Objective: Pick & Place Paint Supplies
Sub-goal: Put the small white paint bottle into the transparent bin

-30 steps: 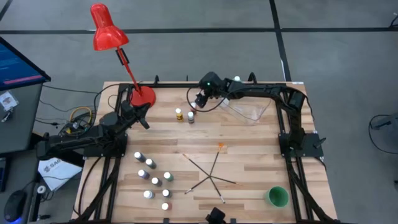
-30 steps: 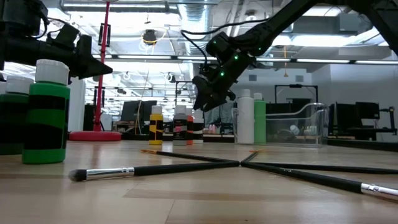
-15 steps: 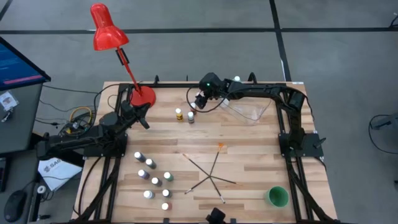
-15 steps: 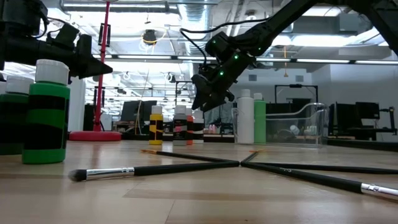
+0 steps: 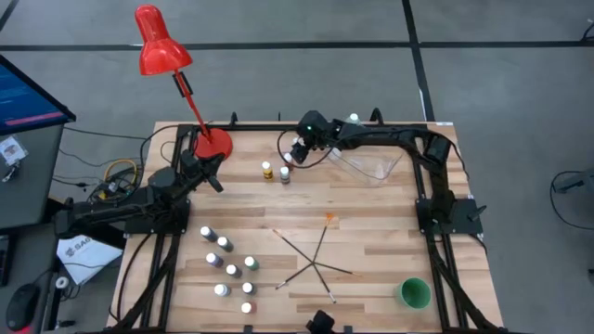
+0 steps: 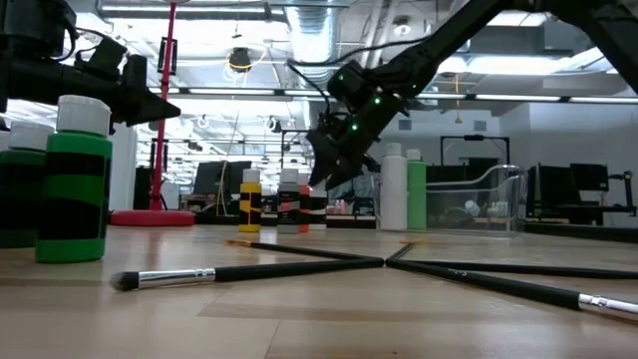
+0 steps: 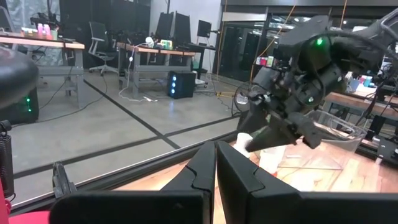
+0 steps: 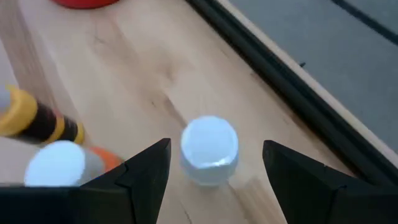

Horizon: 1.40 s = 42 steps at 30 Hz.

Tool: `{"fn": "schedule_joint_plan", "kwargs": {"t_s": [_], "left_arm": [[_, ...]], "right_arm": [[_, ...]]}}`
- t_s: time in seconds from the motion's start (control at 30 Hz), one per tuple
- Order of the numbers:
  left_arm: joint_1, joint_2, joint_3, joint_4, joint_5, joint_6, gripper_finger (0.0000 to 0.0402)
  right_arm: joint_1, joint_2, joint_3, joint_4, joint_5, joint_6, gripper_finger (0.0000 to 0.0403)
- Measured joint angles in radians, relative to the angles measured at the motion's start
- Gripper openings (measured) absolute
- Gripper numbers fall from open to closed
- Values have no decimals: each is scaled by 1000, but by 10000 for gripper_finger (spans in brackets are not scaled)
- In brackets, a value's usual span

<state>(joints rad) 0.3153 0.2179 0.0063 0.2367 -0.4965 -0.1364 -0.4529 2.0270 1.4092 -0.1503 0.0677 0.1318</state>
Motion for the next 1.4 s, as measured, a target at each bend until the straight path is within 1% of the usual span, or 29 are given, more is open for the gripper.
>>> {"fn": "schedule_joint_plan", "kwargs": {"t_s": [0.13, 0.27, 0.6, 0.83, 1.17, 1.3, 1.4], "left_arm": [[0, 0, 0, 5, 0, 0, 8], [0, 0, 0, 7, 0, 0, 8], [0, 0, 0, 13, 0, 0, 8], [0, 0, 0, 13, 0, 0, 8], [0, 0, 0, 16, 0, 0, 8], [0, 0, 0, 18, 0, 0, 8], [0, 0, 0, 19, 0, 0, 8]], "right_arm": [[2, 27, 1, -2, 0, 1, 250], [2, 20, 4, 23, 0, 0, 248], [1, 13, 3, 20, 0, -7, 233], [8, -5, 4, 26, 1, -21, 203], [8, -20, 3, -22, 5, -26, 164], [8, -19, 3, -32, 4, -26, 162], [4, -19, 3, -30, 4, -26, 169]]}}
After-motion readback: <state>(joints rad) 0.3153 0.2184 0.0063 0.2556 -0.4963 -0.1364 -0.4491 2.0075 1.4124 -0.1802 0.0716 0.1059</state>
